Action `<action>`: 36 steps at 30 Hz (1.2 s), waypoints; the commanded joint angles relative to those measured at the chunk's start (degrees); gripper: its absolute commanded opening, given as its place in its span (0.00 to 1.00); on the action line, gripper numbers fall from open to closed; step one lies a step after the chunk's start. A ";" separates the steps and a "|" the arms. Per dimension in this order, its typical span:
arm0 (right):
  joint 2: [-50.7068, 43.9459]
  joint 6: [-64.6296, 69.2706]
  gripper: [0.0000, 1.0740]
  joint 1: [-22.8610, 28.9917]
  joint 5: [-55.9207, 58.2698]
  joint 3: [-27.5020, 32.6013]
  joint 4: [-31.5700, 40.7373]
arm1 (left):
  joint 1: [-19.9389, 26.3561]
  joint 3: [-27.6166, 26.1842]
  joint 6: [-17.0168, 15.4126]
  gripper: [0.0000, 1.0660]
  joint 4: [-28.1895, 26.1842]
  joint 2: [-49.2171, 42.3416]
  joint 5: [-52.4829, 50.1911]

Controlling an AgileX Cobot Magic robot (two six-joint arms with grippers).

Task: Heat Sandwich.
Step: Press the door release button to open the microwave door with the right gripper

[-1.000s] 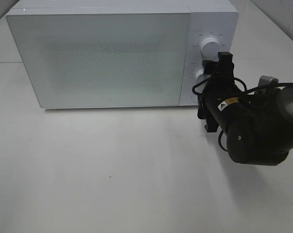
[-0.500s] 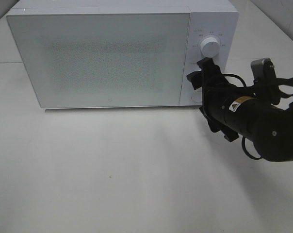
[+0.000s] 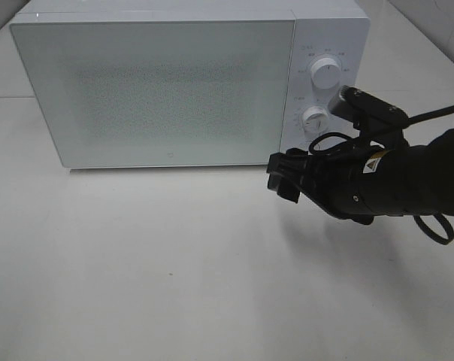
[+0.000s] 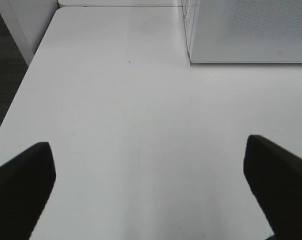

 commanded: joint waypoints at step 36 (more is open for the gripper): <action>-33.06 -5.39 0.71 -0.34 48.76 -4.70 -29.05 | 0.23 0.23 -0.23 0.92 -0.46 -1.60 -0.46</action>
